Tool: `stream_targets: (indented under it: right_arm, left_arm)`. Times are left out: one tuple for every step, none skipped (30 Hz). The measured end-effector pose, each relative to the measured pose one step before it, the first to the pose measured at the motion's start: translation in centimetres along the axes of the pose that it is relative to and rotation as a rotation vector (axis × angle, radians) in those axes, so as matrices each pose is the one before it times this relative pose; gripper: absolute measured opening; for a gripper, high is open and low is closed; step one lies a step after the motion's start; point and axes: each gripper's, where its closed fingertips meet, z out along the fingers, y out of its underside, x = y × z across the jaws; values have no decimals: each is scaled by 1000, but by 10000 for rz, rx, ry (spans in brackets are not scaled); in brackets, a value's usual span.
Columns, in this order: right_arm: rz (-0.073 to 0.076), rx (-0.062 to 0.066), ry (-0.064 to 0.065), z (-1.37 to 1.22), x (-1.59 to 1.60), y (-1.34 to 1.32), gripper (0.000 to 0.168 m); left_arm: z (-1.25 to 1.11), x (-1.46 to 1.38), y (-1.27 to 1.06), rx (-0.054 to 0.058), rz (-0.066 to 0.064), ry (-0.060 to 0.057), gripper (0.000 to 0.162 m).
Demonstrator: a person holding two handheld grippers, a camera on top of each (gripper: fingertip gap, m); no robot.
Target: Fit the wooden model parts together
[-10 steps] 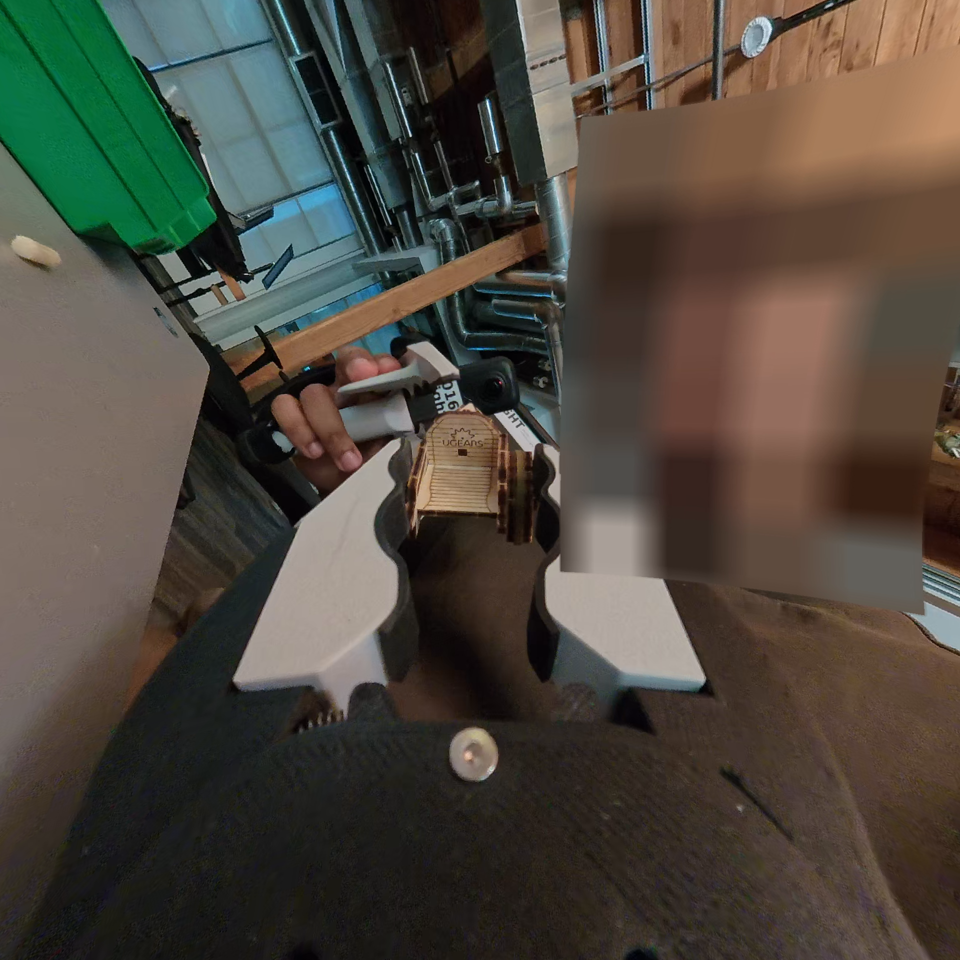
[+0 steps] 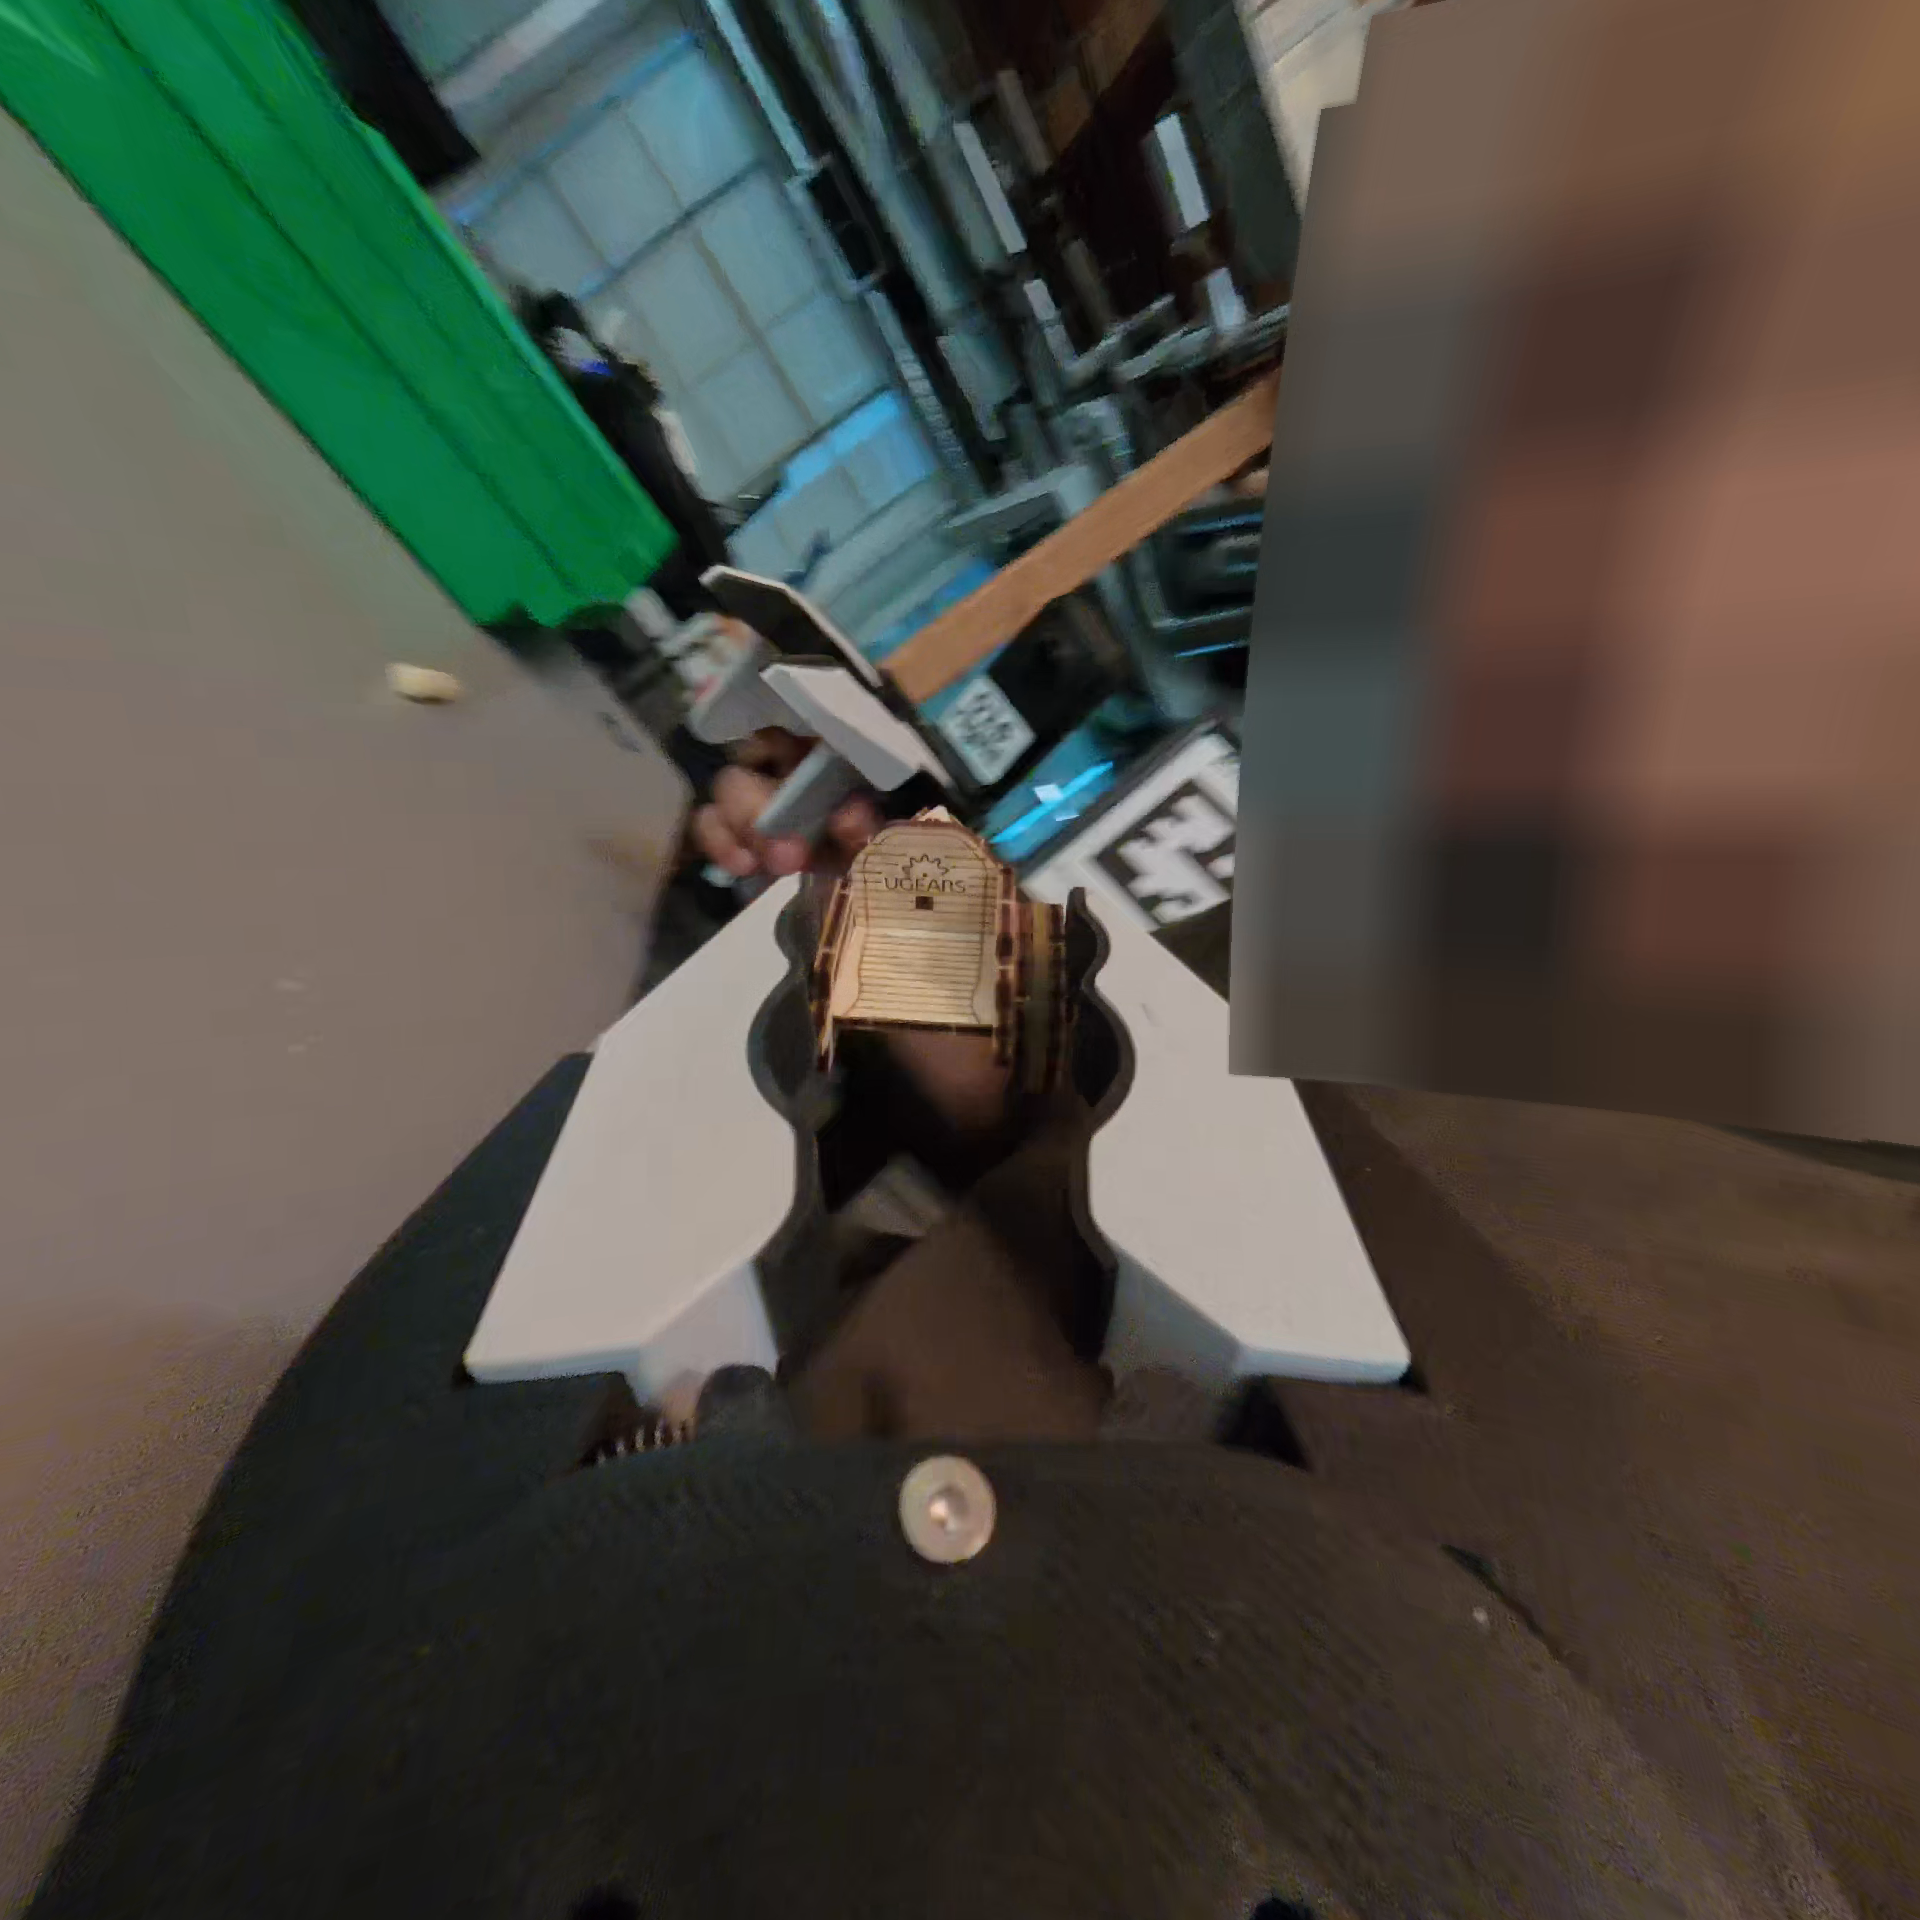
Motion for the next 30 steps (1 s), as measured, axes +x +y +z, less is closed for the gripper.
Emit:
stream_targets:
  right_arm:
    - [112,-105,129,-43,488,312,26]
    - [115,-20,26,-22,282,192,26]
    - [129,-2,19,7,238,151,27]
    - [108,-27,7,38,217,195,27]
    - [65,-68,-2,71,199,250,27]
    - [27,-100,3,64,208,279,27]
    - [11,-101,11,77,214,267,27]
    - [10,-83,3,71,189,224,26]
    - [8,-62,-11,74,157,166,26]
    - [15,-42,-18,61,127,132,26]
    - [28,-26,-35,64,92,120,26]
    - [46,-21,-51,67,58,113,26]
    - [64,-27,-54,73,63,148,26]
    - [81,-35,-47,52,99,180,26]
    - [101,-36,-31,54,151,197,26]
    - [142,-25,-29,29,181,142,26]
    - [189,5,-49,4,141,11,26]
    - [176,34,-53,-19,133,-47,25]
    - [165,37,-18,-39,153,-48,24]
    - [136,29,-11,-24,136,-52,23]
    - [98,6,-22,-2,86,-11,23]
    - [71,-12,-22,22,53,22,23]
    - [54,-18,-22,24,34,22,23]
    - [48,-19,-22,23,28,15,22]
    - [46,-20,-14,24,42,26,22]
    - [39,-21,-16,29,25,28,22]
    - [31,-18,-21,24,13,27,22]
    - [23,-10,-16,15,-1,13,22]
    - [14,7,-12,-6,12,-14,22]
    - [7,27,-4,-24,-1,-30,21]
  left_arm:
    - [-43,-652,-102,-191,716,-695,43]
    - [31,-695,-64,-282,771,-686,43]
    - [108,-765,-18,-337,799,-691,43]
    - [178,-761,62,-385,809,-641,43]
    - [247,-665,86,-361,785,-554,43]
    - [318,-622,135,-377,709,-483,43]
    - [428,-590,196,-456,653,-395,43]
    - [501,-558,206,-458,605,-309,44]
    - [533,-510,112,-364,408,-207,44]
    - [562,-529,68,-307,205,-151,44]
    - [532,-462,25,-239,127,-81,44]
    - [501,-407,62,-220,58,-42,44]
    - [476,-409,219,-295,-21,-41,44]
    - [455,-376,314,-325,23,-59,44]
    - [392,-383,202,-203,130,-122,44]
    - [332,-340,177,-143,125,-128,44]
    - [331,-242,231,-179,56,-64,44]
    - [244,9,139,-179,-61,108,44]
    - [159,-55,-81,-21,-25,49,44]
    - [127,-175,-40,-43,-23,-41,44]
    - [164,-93,138,-150,0,6,44]
    - [155,-35,166,-158,-12,27,44]
    - [126,-25,111,-109,-21,24,44]
    - [83,35,95,-87,-1,42,44]
    - [61,-61,65,-70,0,-23,44]
    - [36,-142,123,-92,6,-71,45]
    - [18,-161,157,-117,17,-80,45]
    - [-2,-118,199,-129,37,-51,44]
    - [-41,-34,182,-103,49,-19,47]
    - [-73,4,150,-70,50,-18,51]
